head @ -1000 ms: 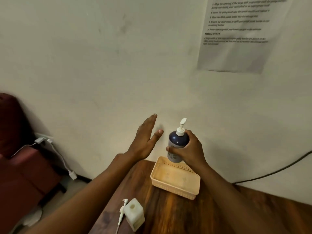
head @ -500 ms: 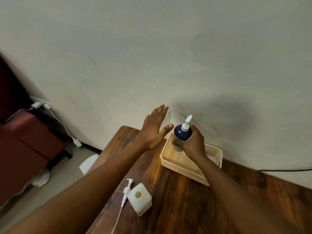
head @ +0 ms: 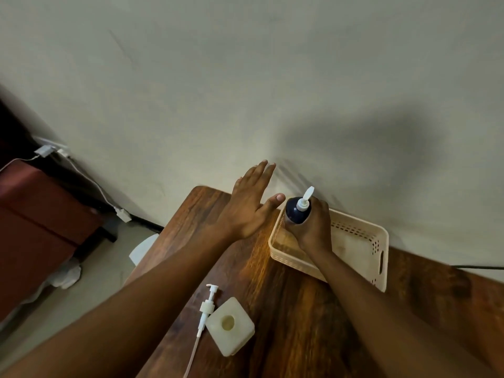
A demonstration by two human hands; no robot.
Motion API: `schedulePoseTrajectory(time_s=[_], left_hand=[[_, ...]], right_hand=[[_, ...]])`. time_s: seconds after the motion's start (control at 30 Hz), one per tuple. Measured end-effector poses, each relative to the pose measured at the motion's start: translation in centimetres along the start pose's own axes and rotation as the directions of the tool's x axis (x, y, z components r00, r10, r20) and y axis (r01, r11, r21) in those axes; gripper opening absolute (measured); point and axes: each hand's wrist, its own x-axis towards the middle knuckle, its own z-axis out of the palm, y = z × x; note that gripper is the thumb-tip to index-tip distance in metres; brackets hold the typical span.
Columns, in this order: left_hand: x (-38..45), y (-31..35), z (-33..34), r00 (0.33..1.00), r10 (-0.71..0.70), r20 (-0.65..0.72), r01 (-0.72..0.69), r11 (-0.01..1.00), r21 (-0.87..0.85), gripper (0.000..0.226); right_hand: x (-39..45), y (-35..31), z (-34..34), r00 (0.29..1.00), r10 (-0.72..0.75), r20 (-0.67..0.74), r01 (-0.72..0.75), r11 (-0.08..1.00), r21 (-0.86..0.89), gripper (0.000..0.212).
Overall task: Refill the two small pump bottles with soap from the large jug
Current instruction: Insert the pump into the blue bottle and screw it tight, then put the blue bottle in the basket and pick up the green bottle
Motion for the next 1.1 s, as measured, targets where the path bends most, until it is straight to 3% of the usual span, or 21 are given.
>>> schedulePoseTrajectory(time_s=[0.27, 0.5, 0.7, 0.9, 1.1], left_hand=[[-0.5, 0.1, 0.2, 1.000, -0.023, 0.022, 0.022, 1.000, 0.015, 0.076], [-2.4, 3.5, -2.3, 0.999, -0.042, -0.009, 0.042, 0.999, -0.003, 0.071], [-7.2, 9.7, -6.1, 0.995, -0.093, -0.020, 0.094, 0.995, 0.040, 0.068], [-14.5, 15.0, -9.2, 0.991, -0.122, -0.061, 0.127, 0.989, 0.076, 0.067], [-21.5, 16.0, -9.9, 0.981, -0.171, -0.089, 0.181, 0.977, 0.112, 0.073]], right_hand=[[0.1, 0.0, 0.1, 0.999, 0.052, 0.002, -0.052, 0.998, 0.040, 0.084], [-0.5, -1.8, -4.0, 0.986, 0.129, 0.107, -0.127, 0.992, -0.023, 0.107], [-4.3, -4.3, -9.3, 0.979, 0.058, 0.193, -0.072, 0.995, 0.066, 0.110], [-10.5, -7.3, -14.2, 0.964, -0.040, 0.264, 0.007, 0.992, 0.123, 0.097], [-16.2, -8.8, -17.5, 0.933, -0.045, 0.357, -0.003, 0.991, 0.133, 0.110]])
